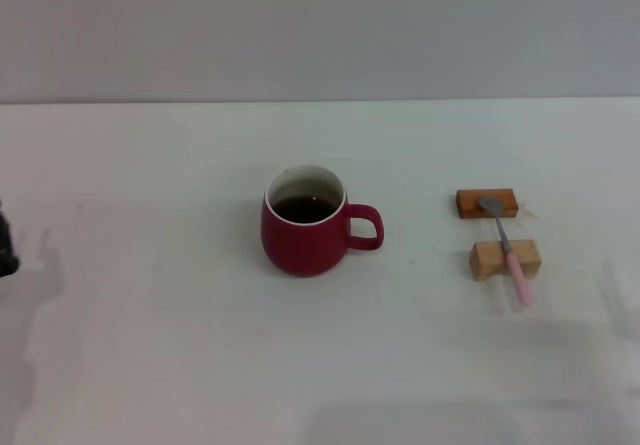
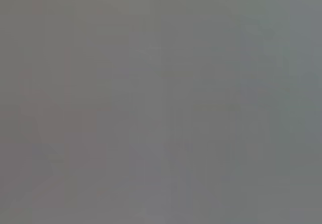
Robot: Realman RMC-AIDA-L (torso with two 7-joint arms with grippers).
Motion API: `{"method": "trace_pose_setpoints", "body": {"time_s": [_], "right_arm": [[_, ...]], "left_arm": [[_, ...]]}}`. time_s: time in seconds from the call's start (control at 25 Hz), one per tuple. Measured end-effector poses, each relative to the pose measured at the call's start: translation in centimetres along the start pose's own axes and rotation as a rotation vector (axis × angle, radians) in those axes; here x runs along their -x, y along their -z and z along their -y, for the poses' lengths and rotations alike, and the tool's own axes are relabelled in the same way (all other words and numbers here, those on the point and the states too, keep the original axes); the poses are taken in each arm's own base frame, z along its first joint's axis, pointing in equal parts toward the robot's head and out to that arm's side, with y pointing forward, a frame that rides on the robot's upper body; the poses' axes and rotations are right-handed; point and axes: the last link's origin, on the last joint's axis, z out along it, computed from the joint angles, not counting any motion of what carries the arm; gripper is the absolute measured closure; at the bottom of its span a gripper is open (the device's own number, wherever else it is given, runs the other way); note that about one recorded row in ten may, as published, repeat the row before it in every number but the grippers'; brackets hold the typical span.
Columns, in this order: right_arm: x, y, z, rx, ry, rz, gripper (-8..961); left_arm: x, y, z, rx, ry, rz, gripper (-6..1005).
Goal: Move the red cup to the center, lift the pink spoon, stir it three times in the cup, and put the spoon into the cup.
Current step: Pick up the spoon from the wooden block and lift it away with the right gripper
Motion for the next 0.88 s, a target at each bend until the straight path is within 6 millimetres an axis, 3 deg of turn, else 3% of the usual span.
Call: {"method": "trace_pose_setpoints", "body": {"time_s": [0.2, 0.48, 0.64, 0.84, 0.88], "right_arm": [[-0.1, 0.2, -1.0, 0.032, -0.024, -0.013, 213], [-0.8, 0.9, -2.4, 0.094, -0.049, -0.073, 213], [-1.7, 1.2, -3.6, 0.131, -0.076, -0.147, 213], [-2.5, 0.7, -4.9, 0.170, -0.098, -0.214, 214], [-2.5, 0.7, -4.9, 0.170, -0.098, -0.214, 214]], "left_arm": [[0.5, 0.6, 1.3, -0.028, -0.027, 0.023, 757], [0.6, 0.3, 1.6, -0.026, -0.052, 0.031, 584], [0.5, -0.1, 1.6, -0.020, -0.058, 0.029, 351], [0.5, -0.4, 1.6, -0.016, -0.066, 0.032, 162], [0.5, -0.5, 1.6, -0.015, -0.067, 0.032, 162]]}}
